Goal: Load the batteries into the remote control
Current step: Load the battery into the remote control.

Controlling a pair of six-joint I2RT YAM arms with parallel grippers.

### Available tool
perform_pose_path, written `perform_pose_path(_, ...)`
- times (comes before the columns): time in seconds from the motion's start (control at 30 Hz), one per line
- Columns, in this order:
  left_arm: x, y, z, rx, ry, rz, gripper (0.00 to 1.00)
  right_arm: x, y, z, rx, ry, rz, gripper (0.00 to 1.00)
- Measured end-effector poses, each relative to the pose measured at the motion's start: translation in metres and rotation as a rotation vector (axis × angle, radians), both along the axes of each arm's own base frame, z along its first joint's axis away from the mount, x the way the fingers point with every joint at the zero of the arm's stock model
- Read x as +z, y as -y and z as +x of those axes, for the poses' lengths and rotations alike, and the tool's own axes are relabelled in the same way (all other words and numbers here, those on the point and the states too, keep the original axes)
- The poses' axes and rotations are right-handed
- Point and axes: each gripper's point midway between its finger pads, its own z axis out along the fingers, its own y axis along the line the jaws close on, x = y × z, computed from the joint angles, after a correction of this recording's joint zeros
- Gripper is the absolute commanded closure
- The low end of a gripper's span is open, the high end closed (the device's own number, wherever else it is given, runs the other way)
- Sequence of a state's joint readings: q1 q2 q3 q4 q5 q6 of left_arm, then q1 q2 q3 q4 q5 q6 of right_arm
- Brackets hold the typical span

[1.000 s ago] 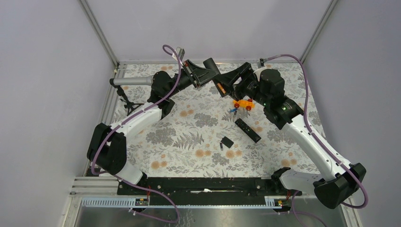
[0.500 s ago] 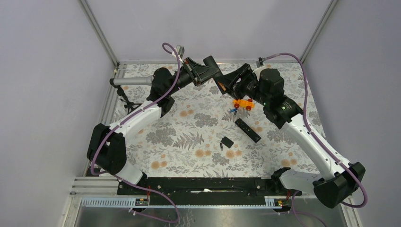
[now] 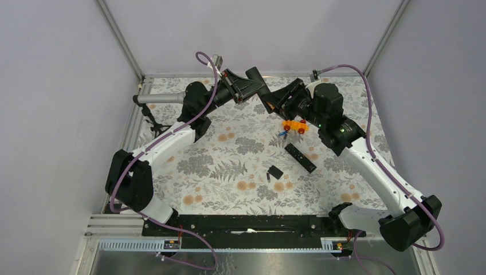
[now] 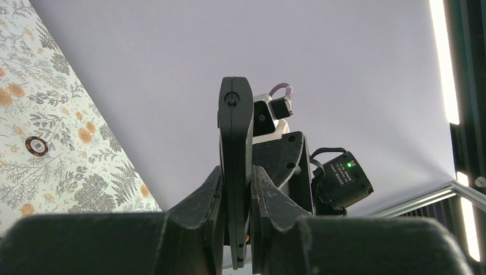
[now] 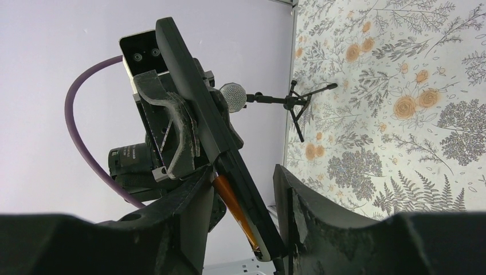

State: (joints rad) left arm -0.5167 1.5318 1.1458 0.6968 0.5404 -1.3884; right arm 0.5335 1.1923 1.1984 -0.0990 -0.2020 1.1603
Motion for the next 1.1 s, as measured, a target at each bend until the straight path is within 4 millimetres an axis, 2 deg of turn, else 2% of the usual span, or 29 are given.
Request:
perform_pose_path(0.2, 0.000, 0.000, 0.000, 0.002, -0.001, -0.001, 1.00, 0.001, 0.000, 0.000, 0.000, 0.003, 0.002, 0.52)
perform_pose_path(0.4, 0.001, -0.001, 0.002, 0.006, -0.010, -0.008, 1.00, 0.001, -0.001, 0.000, 0.003, 0.005, 0.004, 0.59)
perform_pose_path(0.63, 0.001, -0.002, 0.004, 0.012, -0.040, -0.018, 1.00, 0.002, -0.002, 0.001, 0.003, 0.022, 0.018, 0.59)
perform_pose_path(0.7, 0.000, -0.002, 0.004, 0.010, -0.053, -0.022, 1.00, 0.002, -0.002, 0.001, 0.002, 0.026, 0.022, 0.52)
perform_pose_path(0.8, 0.001, -0.003, 0.005, 0.013, -0.053, -0.024, 1.00, 0.003, -0.002, 0.001, 0.006, 0.023, 0.025, 0.30)
perform_pose_path(0.9, 0.001, -0.004, 0.005, 0.014, -0.047, -0.024, 1.00, 0.003, -0.003, 0.000, 0.014, 0.026, 0.025, 0.17)
perform_pose_path(1.0, 0.003, -0.008, 0.008, 0.021, -0.030, -0.027, 1.00, 0.004, -0.002, -0.002, 0.021, 0.041, 0.015, 0.12)
perform_pose_path(1.1, -0.007, -0.017, 0.014, 0.040, -0.032, -0.010, 1.00, 0.006, 0.000, -0.004, 0.027, 0.074, -0.010, 0.14)
